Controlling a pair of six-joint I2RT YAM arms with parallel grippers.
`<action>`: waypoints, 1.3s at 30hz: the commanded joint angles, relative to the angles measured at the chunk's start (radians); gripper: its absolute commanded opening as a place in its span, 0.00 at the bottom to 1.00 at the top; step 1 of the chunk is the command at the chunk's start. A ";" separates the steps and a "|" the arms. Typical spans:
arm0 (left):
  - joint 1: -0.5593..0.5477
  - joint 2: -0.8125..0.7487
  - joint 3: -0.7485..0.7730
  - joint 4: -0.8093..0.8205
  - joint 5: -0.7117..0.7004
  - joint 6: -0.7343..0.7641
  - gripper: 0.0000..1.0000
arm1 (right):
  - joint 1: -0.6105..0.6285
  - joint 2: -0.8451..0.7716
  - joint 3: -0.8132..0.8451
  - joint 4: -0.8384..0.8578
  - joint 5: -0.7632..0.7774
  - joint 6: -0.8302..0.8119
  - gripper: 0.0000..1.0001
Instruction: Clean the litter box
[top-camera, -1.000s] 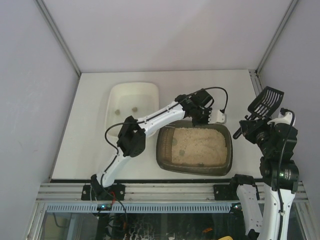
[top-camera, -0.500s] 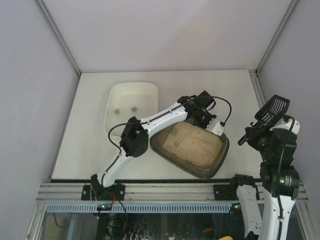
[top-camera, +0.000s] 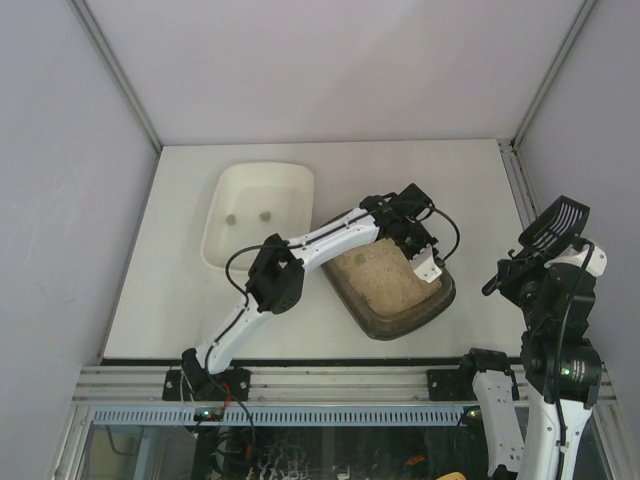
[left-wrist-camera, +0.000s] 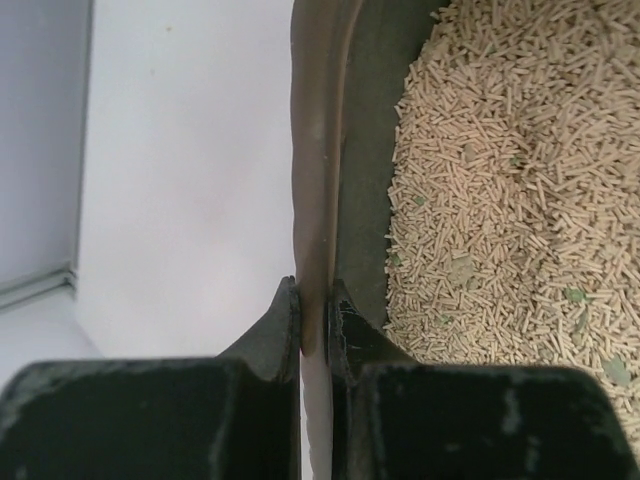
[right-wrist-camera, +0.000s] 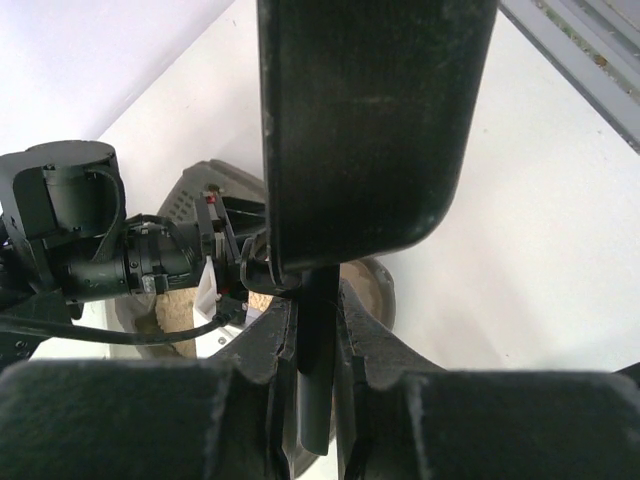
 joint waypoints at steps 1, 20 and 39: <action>0.002 -0.003 0.101 0.230 0.037 0.162 0.00 | -0.005 -0.012 0.041 0.011 0.033 -0.023 0.00; 0.135 0.073 0.112 0.650 0.168 0.122 0.12 | -0.004 -0.021 0.047 -0.038 0.129 0.020 0.00; 0.197 -0.558 -0.438 0.755 0.099 -0.435 1.00 | -0.001 0.095 0.033 0.013 0.015 -0.098 0.00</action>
